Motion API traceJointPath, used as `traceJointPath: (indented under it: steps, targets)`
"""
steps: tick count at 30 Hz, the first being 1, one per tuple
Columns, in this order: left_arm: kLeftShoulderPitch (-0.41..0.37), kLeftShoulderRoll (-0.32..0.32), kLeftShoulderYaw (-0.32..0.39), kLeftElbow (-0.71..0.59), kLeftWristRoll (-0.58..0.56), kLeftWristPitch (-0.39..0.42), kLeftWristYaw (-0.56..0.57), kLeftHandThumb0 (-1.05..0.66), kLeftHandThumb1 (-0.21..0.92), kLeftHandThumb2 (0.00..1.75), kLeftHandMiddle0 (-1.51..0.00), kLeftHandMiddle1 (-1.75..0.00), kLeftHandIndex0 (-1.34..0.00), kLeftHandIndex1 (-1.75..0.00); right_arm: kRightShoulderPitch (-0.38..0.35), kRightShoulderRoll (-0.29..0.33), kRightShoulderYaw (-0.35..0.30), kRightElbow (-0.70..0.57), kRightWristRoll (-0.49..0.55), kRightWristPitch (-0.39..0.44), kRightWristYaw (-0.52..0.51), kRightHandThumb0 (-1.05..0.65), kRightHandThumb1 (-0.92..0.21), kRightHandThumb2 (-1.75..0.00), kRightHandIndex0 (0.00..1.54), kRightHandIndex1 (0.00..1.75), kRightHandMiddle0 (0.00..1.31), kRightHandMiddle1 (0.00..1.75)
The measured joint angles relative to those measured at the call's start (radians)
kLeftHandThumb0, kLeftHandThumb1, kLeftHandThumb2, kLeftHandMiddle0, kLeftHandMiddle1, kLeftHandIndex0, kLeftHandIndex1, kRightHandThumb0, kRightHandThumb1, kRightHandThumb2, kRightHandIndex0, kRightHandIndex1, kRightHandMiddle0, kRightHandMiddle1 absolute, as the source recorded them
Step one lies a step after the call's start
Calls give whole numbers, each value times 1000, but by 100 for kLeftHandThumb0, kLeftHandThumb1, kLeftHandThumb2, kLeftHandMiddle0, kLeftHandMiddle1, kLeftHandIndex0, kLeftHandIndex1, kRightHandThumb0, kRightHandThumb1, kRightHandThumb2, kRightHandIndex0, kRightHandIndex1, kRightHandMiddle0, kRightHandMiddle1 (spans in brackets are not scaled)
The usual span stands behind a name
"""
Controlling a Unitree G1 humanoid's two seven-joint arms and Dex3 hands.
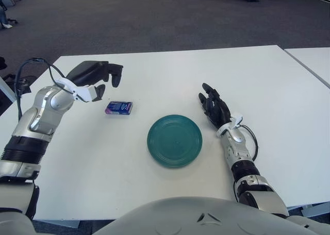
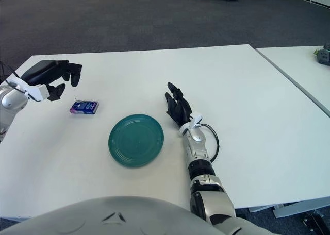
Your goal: Put the gum into the plate.
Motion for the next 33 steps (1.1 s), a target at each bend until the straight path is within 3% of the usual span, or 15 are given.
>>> traceJointPath:
  steps: [16,33]
  targets:
    - [25,-58,-4,-96,-4,11,-61,49,26,138,-65,-175,-85,-175,-1,10,3,0,-1,-1,-2,-78,-92,-69,11,1,0,32]
    - [-3,-83,-15,47,51,0,-77,49,26,138,-65,-175,-83,-175,-1,10,-1,0,0,-1,-3,-77,-92,-70,10,0,0,29]
